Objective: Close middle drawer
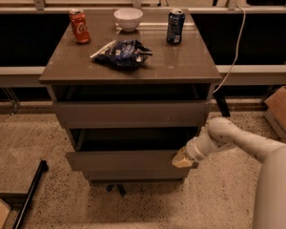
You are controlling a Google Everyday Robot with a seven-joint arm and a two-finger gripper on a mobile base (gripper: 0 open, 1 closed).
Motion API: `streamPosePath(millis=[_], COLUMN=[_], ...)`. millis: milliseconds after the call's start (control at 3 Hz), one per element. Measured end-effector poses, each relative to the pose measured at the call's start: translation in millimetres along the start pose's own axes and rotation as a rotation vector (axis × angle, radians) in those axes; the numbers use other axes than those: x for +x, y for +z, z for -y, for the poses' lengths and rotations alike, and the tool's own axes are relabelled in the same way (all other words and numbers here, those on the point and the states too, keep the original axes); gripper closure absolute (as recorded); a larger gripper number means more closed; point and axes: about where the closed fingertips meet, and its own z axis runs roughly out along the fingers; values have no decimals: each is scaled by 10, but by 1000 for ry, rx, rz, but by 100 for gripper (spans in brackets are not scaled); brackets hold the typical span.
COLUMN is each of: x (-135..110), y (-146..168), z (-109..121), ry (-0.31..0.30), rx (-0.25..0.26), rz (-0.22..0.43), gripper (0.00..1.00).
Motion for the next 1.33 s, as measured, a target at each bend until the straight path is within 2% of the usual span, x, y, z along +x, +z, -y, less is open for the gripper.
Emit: streamPosePath(millis=[333,667,1000,1333], x=[-110,-110,-114,-117], y=[-99,-99,-71,-34], z=[307,307,296,280], ry=[-40,-40,-40,-40], rx=[35,35,30,24], rz=[-2,-2,-1,0], gripper=[100,82,57,27])
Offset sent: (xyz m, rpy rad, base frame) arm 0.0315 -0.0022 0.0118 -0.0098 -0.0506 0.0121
